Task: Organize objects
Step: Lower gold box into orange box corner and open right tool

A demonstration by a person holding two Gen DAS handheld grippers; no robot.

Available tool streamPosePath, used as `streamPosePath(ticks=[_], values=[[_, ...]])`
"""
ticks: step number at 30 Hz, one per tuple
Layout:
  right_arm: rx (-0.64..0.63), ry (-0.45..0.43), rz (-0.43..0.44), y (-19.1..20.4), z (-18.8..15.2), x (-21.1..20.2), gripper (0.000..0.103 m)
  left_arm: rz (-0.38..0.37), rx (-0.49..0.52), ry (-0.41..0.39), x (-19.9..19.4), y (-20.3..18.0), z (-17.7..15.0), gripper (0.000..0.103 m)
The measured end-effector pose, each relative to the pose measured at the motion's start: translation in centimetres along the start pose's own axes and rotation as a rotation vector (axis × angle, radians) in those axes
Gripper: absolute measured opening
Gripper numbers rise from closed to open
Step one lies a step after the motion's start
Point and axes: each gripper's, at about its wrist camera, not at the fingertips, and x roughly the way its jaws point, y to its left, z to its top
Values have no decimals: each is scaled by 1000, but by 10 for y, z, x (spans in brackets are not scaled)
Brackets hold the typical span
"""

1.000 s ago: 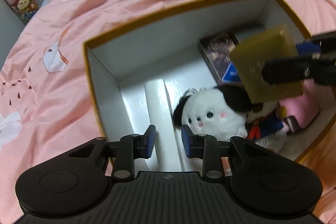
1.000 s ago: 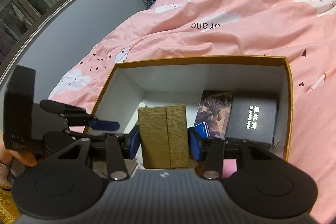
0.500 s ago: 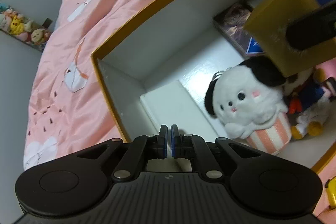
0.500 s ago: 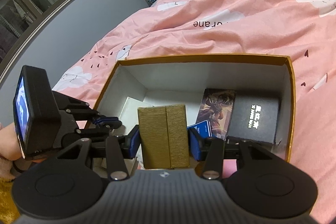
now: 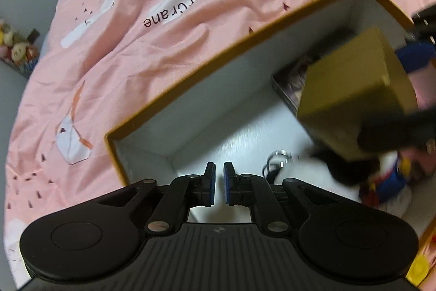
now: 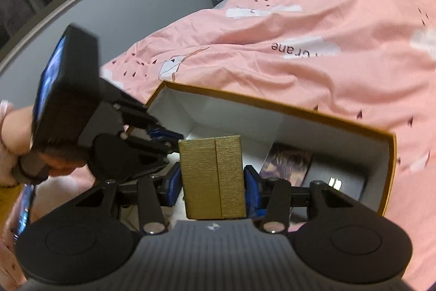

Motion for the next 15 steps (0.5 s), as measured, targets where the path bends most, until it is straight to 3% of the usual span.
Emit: streamPosePath(ticks=[15], values=[[-239,47,-68,2,11,33,50,-84,-81,122,47,8,14,12]])
